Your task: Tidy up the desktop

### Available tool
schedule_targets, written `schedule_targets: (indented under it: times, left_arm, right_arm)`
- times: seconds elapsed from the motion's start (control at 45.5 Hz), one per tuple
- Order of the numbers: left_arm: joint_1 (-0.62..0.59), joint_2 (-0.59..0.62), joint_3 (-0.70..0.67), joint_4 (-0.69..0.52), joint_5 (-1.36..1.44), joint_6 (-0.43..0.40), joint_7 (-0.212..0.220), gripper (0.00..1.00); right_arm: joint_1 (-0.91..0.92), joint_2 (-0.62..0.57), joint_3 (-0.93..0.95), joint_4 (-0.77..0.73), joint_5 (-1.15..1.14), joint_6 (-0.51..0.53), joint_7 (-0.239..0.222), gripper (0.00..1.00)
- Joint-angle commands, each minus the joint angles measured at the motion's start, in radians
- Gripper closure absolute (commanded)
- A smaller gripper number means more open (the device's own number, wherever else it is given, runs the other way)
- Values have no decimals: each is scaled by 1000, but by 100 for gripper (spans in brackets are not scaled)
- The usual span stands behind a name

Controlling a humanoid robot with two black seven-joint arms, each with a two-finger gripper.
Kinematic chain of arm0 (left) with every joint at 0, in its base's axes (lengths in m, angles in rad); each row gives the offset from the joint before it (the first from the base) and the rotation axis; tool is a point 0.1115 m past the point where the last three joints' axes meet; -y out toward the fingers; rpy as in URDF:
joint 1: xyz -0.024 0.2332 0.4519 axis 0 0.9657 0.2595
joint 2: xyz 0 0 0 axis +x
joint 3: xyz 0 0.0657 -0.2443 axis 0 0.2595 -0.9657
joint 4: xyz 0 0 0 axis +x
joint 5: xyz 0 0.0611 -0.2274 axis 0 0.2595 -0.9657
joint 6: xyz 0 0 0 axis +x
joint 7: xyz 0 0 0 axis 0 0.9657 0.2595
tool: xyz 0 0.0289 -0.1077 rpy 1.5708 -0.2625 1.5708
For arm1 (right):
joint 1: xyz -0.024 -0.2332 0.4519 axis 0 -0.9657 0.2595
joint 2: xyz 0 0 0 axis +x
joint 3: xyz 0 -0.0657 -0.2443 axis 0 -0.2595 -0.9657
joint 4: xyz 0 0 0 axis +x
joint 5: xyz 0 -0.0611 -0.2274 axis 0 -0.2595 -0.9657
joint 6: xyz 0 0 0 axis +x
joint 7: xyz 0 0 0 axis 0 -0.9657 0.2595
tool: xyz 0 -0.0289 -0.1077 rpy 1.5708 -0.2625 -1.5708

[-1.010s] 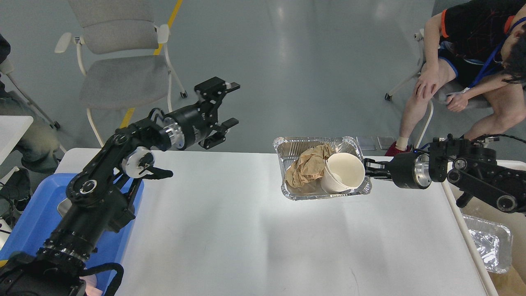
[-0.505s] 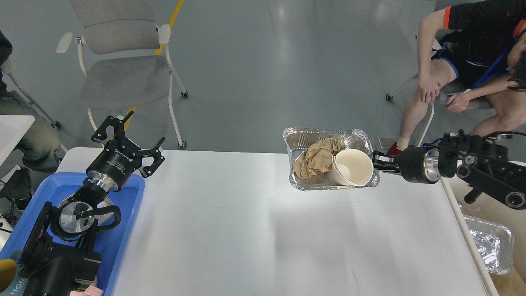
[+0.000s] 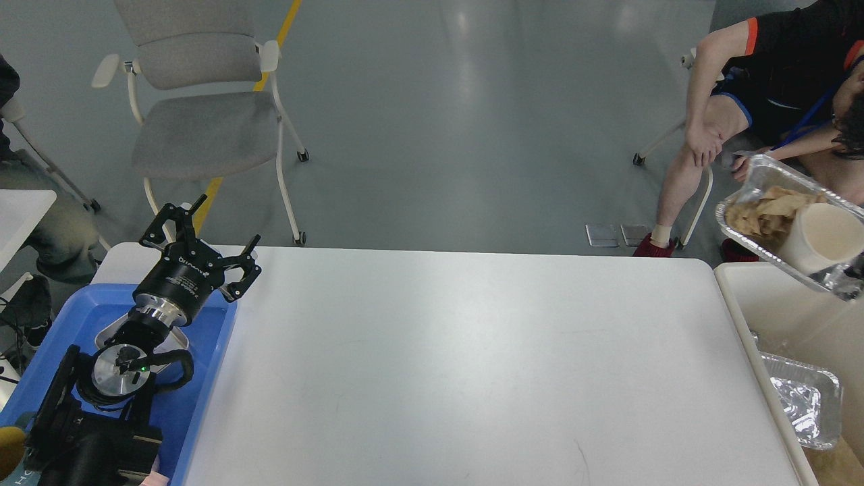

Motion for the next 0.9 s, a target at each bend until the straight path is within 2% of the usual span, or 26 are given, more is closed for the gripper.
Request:
schedule_targets:
  times: [0.0,0.307,0.373,0.395,0.549,0.703,0.879]
  left_arm:
    - [16,-1,5,1,0,1,0,3]
    - [19,2,9,0,0,1,0,3]
    - [19,2,9,0,0,1,2,3]
    - [19,2,9,0,0,1,0,3]
    - [33,1,10,0,0,1,2,3]
    - [41,1,10,0,0,1,0,3]
    - [41,1,10,-3,0,1,2,3]
  right_arm:
    - [-62,68,-3,-162,68,-3,1,100]
    - [-146,118,0,-207,99,-61,2,100]
    - [-146,126,0,-208,105,-99,-6,58]
    - [-148,129,0,-208,110,-117,-6,49]
    - [-174,137,0,-207,139,-188,-6,2]
    - [-176,150,4,-207,189,-190,-6,0]
    - [-150,160,39,-196,355,-177,2,0]
